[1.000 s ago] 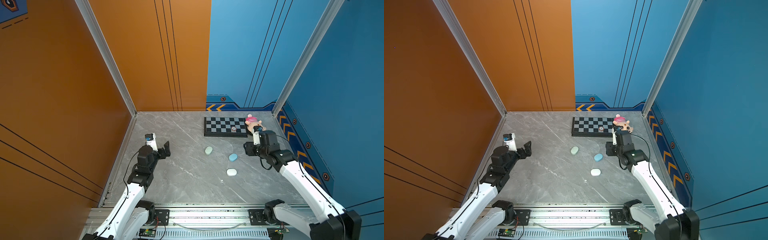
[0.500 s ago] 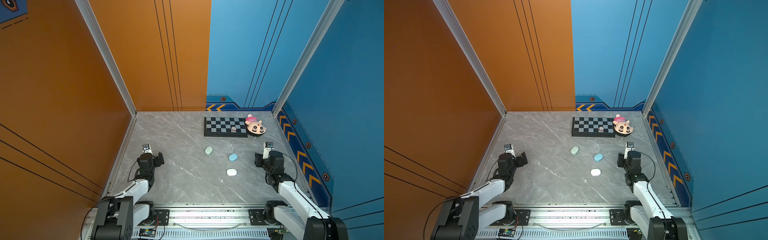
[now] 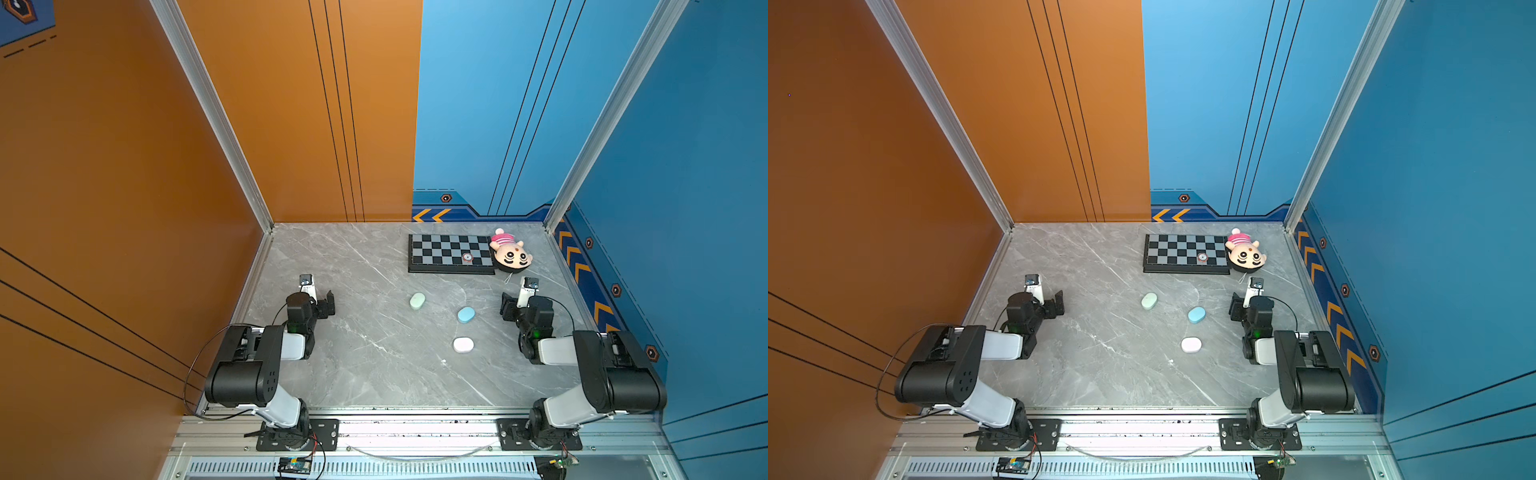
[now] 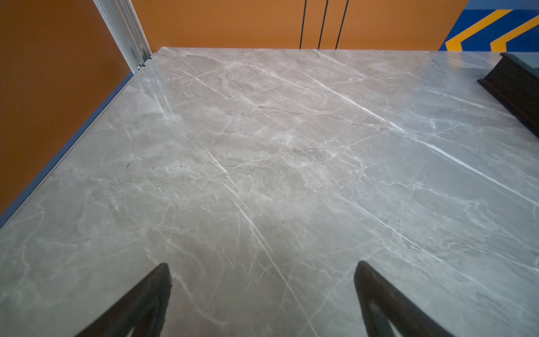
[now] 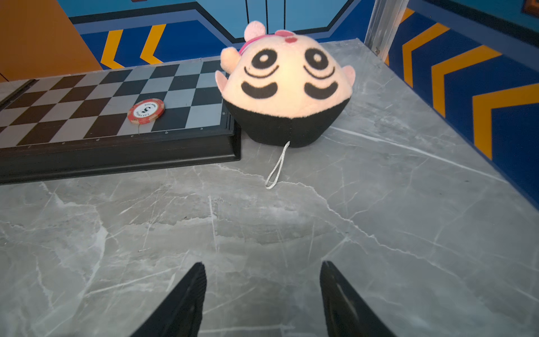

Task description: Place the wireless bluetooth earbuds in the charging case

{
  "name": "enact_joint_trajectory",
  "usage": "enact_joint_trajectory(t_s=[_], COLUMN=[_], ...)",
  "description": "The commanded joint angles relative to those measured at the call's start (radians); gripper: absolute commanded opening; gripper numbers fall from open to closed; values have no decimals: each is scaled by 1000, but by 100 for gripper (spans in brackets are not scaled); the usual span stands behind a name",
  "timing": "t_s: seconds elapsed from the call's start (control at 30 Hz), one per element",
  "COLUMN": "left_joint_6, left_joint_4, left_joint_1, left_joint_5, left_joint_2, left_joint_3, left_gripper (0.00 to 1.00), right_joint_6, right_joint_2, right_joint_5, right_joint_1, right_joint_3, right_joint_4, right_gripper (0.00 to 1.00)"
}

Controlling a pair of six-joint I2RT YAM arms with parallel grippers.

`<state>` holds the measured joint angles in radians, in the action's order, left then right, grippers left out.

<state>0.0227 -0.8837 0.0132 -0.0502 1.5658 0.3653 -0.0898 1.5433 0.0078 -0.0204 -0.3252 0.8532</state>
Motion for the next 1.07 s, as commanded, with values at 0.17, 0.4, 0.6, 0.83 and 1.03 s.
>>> enact_joint_trajectory(t_s=[0.17,0.4,0.6,0.83,1.03], left_joint_6=[-27,-27,-26,-26,-27], left_joint_4=[-38,-39,-40,-40,-39], left_joint_1=[-15,-16,-16,-16,-16], left_joint_5=[-2,-4,-5,-4,-4], left_joint_2=[1,-3,-3,-3,-3], left_joint_3=[18,14,15,14,15], left_gripper=[98,98,98,98,98], right_joint_6=[27,27,27,25,27], right_joint_2=[-4,3,4,6,5], right_joint_5=[46,55,56,51,58], right_joint_1=[27,31,32,29,33], right_joint_3=[-60,-52,-52,-60,-54], right_joint_4=[18,47,46,35,43], right_gripper=[100,100,100,100,100])
